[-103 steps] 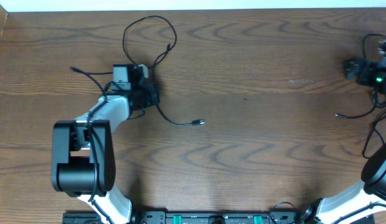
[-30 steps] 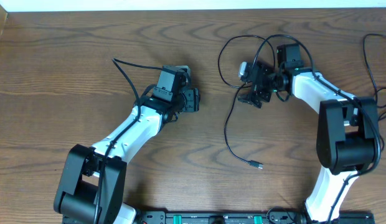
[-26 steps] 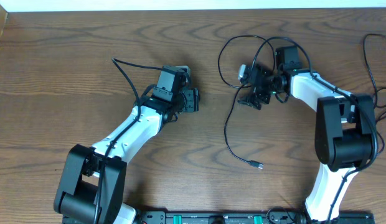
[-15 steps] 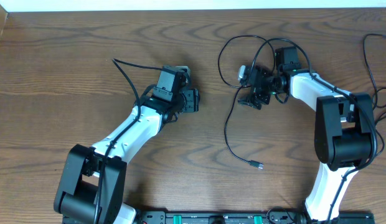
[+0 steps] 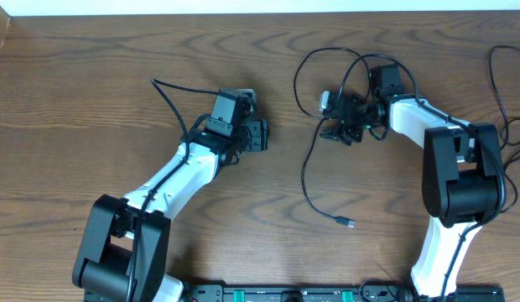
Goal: Untangle cables
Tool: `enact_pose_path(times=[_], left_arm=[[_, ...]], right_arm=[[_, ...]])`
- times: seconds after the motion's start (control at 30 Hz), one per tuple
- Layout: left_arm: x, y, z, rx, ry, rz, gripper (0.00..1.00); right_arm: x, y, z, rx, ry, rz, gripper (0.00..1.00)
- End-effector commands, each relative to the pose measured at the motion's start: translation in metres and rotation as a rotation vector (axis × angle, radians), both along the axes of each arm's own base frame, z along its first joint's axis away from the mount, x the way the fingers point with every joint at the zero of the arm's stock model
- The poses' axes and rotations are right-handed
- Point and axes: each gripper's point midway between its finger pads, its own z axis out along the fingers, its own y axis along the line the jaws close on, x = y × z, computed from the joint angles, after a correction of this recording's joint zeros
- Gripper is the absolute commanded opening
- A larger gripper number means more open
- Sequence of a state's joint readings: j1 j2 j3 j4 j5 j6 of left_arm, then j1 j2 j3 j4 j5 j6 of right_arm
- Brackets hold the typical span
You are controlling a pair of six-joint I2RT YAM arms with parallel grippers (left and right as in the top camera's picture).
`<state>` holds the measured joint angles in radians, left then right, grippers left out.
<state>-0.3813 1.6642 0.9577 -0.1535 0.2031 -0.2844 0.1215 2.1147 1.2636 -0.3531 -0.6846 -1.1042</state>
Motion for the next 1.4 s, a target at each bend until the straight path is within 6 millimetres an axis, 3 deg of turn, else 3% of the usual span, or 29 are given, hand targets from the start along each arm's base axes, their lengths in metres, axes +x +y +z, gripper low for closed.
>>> enact_pose_path(times=[0.0, 0.07, 0.13, 0.17, 0.27, 0.5, 0.6, 0.8, 1.07, 1.37], left_arm=[[0.000, 0.005, 0.002, 0.010, -0.007, 0.012, 0.64], [0.000, 0.005, 0.002, 0.010, -0.008, 0.012, 0.64], [0.000, 0.005, 0.002, 0.010, -0.007, 0.012, 0.64], [0.000, 0.005, 0.002, 0.011, -0.006, 0.012, 0.64], [-0.001, 0.005, 0.001, 0.014, 0.001, 0.012, 0.64], [-0.002, 0.006, 0.000, 0.016, 0.006, 0.011, 0.64], [-0.002, 0.006, 0.000, 0.016, 0.006, 0.011, 0.64], [-0.002, 0.006, 0.000, 0.016, 0.006, 0.011, 0.64], [-0.003, 0.006, -0.001, 0.017, 0.010, 0.011, 0.64], [-0.005, 0.006, -0.002, 0.020, 0.018, 0.011, 0.64]], right_arm=[[-0.012, -0.004, -0.024, -0.039, 0.062, 0.009, 0.57], [-0.013, -0.005, -0.025, -0.045, 0.070, 0.007, 0.47], [-0.012, -0.008, -0.028, -0.066, 0.076, -0.008, 0.28], [-0.010, -0.014, -0.032, -0.103, 0.087, -0.045, 0.12], [-0.003, -0.029, -0.039, -0.170, 0.105, -0.132, 0.01], [0.025, -0.067, -0.041, -0.208, 0.138, -0.427, 0.01], [0.043, -0.093, -0.038, -0.170, 0.159, -0.628, 0.01], [0.066, -0.148, -0.029, -0.079, 0.166, -0.868, 0.01], [0.071, -0.251, -0.020, -0.013, 0.137, -1.120, 0.01], [0.069, -0.327, -0.008, 0.073, 0.091, -1.336, 0.01]])
